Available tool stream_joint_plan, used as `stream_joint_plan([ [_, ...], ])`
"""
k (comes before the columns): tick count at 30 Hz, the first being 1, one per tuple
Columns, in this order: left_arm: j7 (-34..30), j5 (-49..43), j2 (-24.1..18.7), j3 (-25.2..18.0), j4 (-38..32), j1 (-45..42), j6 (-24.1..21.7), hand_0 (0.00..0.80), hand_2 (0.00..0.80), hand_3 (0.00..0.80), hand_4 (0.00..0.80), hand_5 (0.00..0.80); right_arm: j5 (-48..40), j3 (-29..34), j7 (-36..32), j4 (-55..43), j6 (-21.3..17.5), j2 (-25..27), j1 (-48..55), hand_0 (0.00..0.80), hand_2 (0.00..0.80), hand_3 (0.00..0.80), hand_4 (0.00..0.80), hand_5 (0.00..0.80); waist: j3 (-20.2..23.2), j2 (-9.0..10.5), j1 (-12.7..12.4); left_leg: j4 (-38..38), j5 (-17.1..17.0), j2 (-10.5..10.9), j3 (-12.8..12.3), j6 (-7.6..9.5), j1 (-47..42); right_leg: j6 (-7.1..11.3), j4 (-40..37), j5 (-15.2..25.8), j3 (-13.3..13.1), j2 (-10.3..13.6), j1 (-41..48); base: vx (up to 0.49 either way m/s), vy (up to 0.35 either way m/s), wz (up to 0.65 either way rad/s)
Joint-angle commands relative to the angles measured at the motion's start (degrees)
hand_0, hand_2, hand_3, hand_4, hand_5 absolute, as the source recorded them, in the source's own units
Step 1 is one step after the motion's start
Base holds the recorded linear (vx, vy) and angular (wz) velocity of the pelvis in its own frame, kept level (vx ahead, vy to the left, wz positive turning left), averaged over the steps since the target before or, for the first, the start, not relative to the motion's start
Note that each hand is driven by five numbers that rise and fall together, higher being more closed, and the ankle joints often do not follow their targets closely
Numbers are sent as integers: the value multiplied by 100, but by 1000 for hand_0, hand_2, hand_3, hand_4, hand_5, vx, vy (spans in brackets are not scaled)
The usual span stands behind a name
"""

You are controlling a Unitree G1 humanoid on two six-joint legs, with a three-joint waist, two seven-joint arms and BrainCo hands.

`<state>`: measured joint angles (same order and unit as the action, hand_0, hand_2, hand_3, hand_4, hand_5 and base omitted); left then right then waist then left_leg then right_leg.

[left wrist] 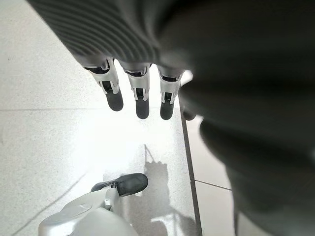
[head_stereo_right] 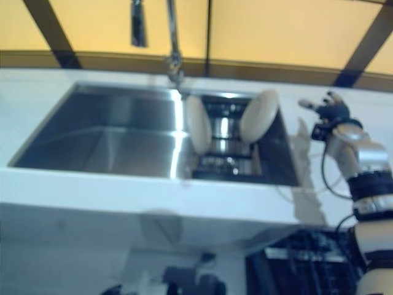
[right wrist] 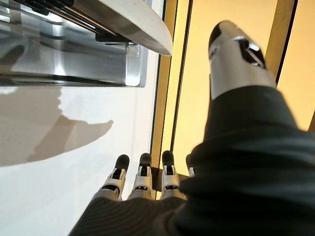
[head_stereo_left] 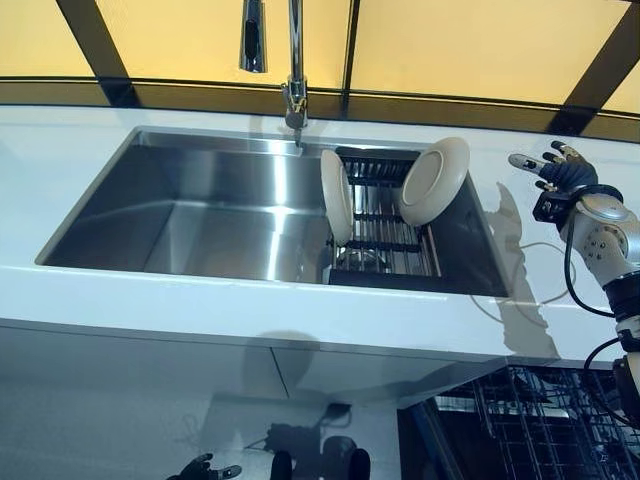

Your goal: Take plates into dishwasher

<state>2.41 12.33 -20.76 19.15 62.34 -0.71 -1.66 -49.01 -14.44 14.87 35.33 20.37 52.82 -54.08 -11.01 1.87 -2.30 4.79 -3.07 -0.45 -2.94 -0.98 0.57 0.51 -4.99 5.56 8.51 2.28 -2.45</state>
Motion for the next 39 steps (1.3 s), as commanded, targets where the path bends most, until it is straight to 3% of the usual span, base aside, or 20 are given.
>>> stream_joint_plan([
  [1,57,211,35,286,236,188,-141,0,0,0,0,0,-138,-332,151,105,-279,193,-1043,0,0,0,0,0,-63,18,-85,21,373,121,65,133,165,219,-1,-420,132,59,156,0,0,0],
  [13,26,366,16,353,143,188,-209,0,0,0,0,0,-151,-533,292,6,-254,179,-1456,0,0,0,0,0,-313,-68,-155,21,281,118,108,90,403,197,-1,-406,315,99,-32,5,-1,2],
  [25,37,496,31,331,171,185,-270,0,0,0,0,0,-39,-651,377,-119,-173,45,-1535,0,0,0,0,0,-396,-4,-253,21,265,82,25,62,417,219,-1,-424,617,160,-2,0,0,0],
  [39,27,523,39,327,165,111,-280,0,0,0,0,0,-35,-783,358,-93,-171,-75,-1669,0,0,0,0,0,-428,-5,-330,21,279,79,-25,53,355,228,-1,-455,779,199,88,0,0,0],
])
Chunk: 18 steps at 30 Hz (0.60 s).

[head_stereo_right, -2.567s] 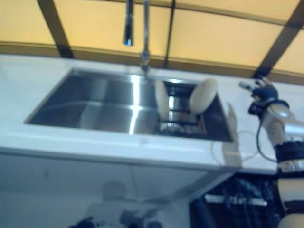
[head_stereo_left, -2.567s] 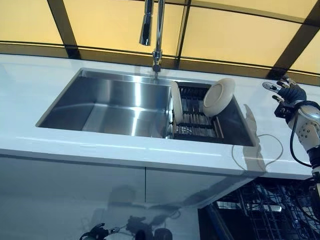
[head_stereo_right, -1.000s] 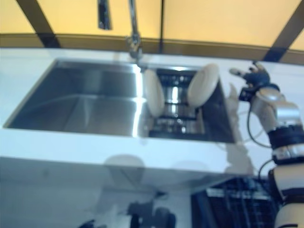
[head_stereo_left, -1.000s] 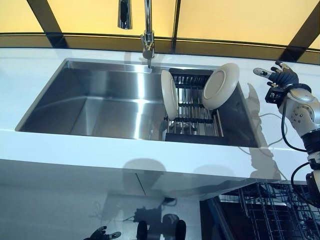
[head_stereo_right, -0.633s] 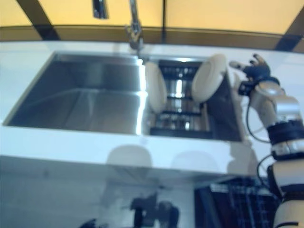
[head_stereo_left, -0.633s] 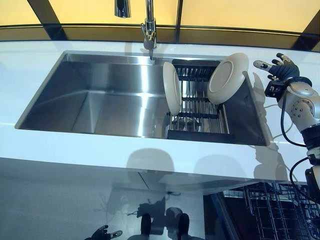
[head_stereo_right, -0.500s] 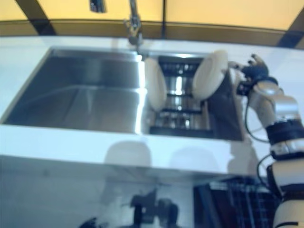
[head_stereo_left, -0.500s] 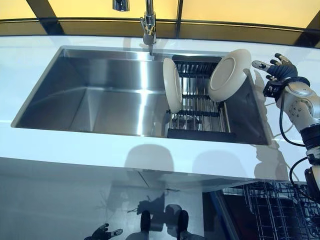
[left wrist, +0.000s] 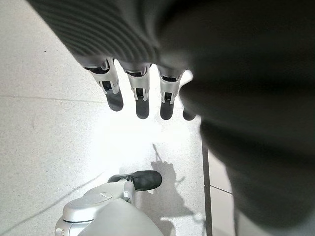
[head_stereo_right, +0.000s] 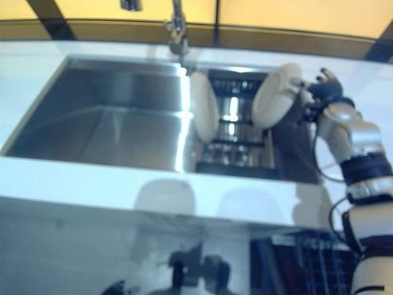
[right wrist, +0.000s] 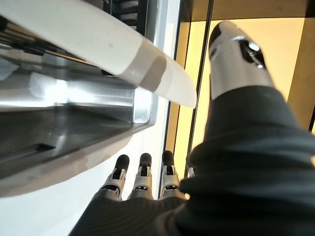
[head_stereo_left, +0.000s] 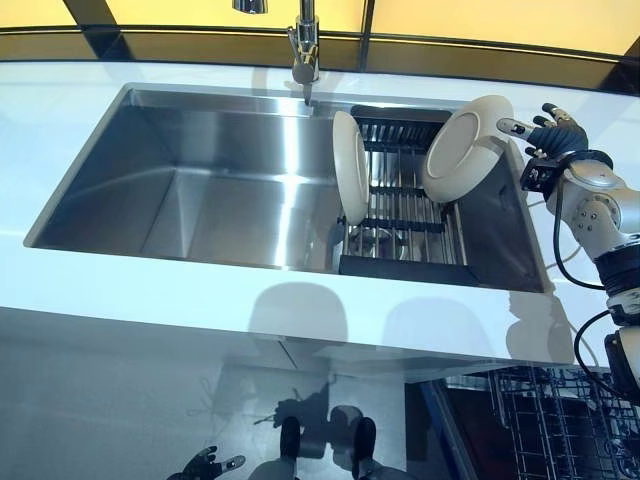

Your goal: Take plates into dishwasher

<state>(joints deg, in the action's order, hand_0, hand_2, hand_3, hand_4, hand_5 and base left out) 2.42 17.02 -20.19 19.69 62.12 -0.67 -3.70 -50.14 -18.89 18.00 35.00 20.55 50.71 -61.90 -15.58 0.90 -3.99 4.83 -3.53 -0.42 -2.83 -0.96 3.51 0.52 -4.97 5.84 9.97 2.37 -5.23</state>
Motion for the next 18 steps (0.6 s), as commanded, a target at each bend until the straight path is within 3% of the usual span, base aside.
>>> stream_joint_plan([
  [1,42,59,-9,286,183,113,-67,0,0,0,0,0,103,-324,15,-49,-200,127,-892,0,0,0,0,0,23,95,-165,17,330,75,-45,50,53,228,-3,-487,644,192,376,0,0,0],
  [18,61,103,21,284,179,80,-129,0,0,0,0,0,80,-439,76,-53,-116,-21,-952,0,0,0,0,0,3,112,-217,17,329,68,-73,44,18,227,-3,-506,738,208,433,0,0,0],
])
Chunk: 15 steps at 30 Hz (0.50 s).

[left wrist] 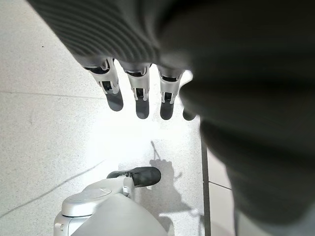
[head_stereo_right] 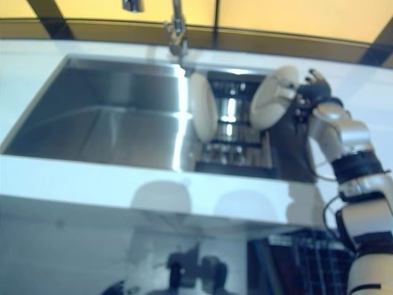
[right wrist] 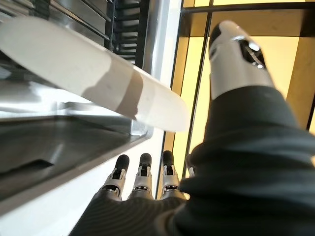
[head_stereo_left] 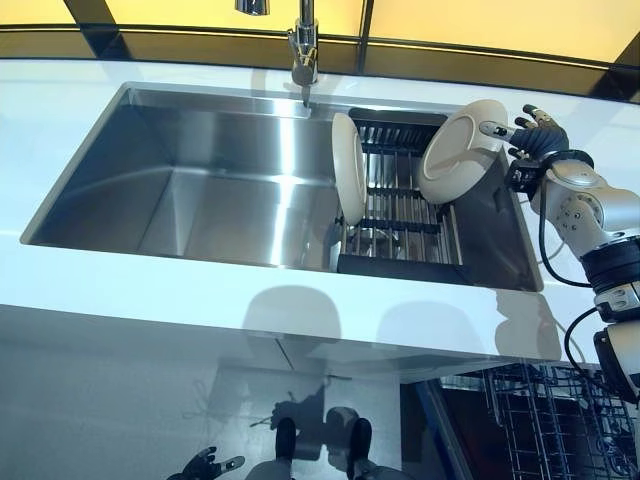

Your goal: Take plates into dishwasher

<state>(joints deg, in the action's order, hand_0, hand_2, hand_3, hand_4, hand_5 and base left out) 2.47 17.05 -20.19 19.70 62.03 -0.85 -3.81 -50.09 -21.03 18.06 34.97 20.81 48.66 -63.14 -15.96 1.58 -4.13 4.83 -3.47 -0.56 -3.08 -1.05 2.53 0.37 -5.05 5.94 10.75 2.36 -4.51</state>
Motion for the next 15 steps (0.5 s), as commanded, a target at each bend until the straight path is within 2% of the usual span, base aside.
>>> stream_joint_plan([
  [1,58,107,18,283,183,96,-124,0,0,0,0,0,62,-217,71,-66,-131,192,-821,0,0,0,0,0,34,44,-202,17,325,81,-46,54,116,242,5,-515,658,209,359,0,0,0],
  [15,68,213,41,312,136,115,-176,0,0,0,0,0,-37,-232,83,-66,-55,133,-802,0,0,0,0,0,-59,21,-203,17,316,78,-57,50,144,240,5,-502,684,218,328,0,0,0],
])
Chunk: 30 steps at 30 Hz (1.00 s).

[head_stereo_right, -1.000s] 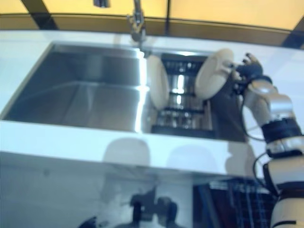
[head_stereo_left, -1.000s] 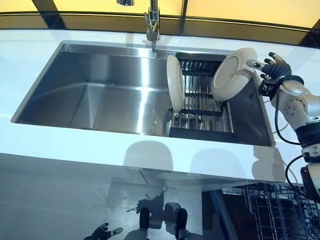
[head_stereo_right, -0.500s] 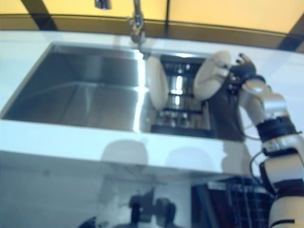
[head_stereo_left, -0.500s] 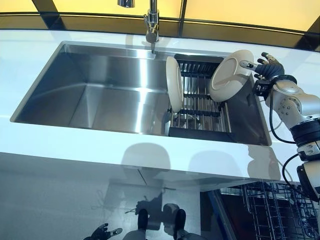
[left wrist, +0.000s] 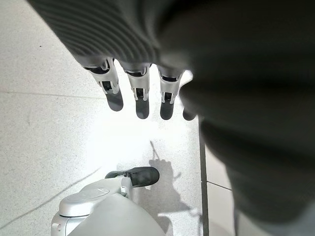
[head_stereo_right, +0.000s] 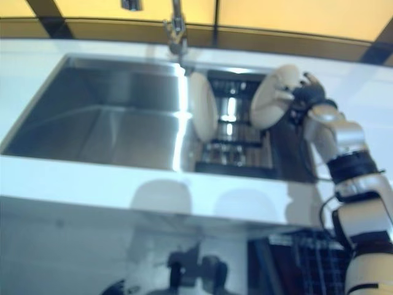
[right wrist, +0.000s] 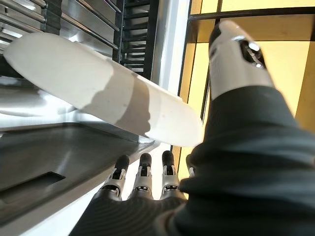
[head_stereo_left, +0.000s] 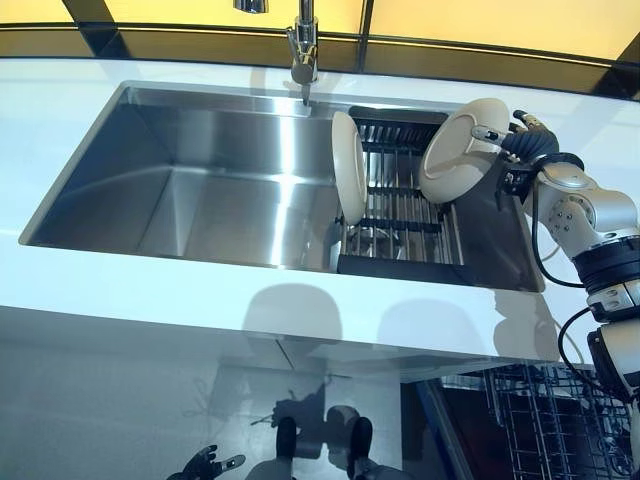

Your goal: Take plates into dishwasher

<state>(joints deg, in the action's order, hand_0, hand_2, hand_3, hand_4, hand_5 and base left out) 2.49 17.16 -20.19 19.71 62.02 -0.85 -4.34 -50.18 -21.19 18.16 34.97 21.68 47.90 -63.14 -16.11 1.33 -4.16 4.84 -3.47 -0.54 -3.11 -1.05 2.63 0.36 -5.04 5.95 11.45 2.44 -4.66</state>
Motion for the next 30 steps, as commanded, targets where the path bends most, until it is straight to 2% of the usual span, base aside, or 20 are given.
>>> stream_joint_plan([
  [1,65,217,40,318,115,117,-108,0,0,0,0,0,-33,-212,65,-66,-133,203,-804,0,0,0,0,0,-50,39,-201,16,317,76,-55,50,138,239,4,-505,617,211,340,0,0,0],
  [17,-4,359,52,317,2,99,-163,0,0,0,0,0,-132,-249,-154,-33,-71,119,-801,0,0,0,0,0,-122,-5,-257,16,296,87,-10,53,182,222,4,-503,695,222,315,0,0,0],
  [18,-10,364,51,313,-8,99,-160,0,0,0,0,0,-137,-252,-170,-15,-69,112,-807,75,75,75,75,75,-126,-8,-262,16,293,88,-5,53,182,221,4,-504,703,223,319,0,0,0],
  [20,-11,384,55,313,-22,96,-167,0,0,0,0,0,-147,-270,-205,15,-61,109,-833,402,402,402,402,402,-126,-10,-272,16,288,91,4,51,188,221,4,-506,712,223,317,0,0,0],
  [22,-18,400,56,311,-14,86,-196,0,0,0,0,0,-140,-297,-223,64,-62,94,-873,508,508,508,508,508,-125,-8,-285,16,284,91,9,49,192,222,4,-506,721,226,317,0,0,0],
  [23,-25,402,58,309,-16,82,-206,0,0,0,0,0,-139,-305,-223,90,-78,90,-888,747,747,747,747,747,-124,-9,-292,16,281,89,9,46,194,223,4,-506,729,229,318,0,0,0],
  [24,-35,403,59,311,-18,77,-222,0,0,0,0,0,-112,-308,-226,108,-99,84,-892,800,800,800,800,800,-120,-10,-299,16,279,88,12,44,198,223,4,-507,737,231,317,0,0,0],
  [30,-70,381,58,311,-49,67,-235,0,0,0,0,0,44,-322,-203,223,-148,91,-939,800,800,800,800,800,-101,-5,-332,16,284,89,28,45,184,225,4,-515,772,232,338,0,0,0],
])
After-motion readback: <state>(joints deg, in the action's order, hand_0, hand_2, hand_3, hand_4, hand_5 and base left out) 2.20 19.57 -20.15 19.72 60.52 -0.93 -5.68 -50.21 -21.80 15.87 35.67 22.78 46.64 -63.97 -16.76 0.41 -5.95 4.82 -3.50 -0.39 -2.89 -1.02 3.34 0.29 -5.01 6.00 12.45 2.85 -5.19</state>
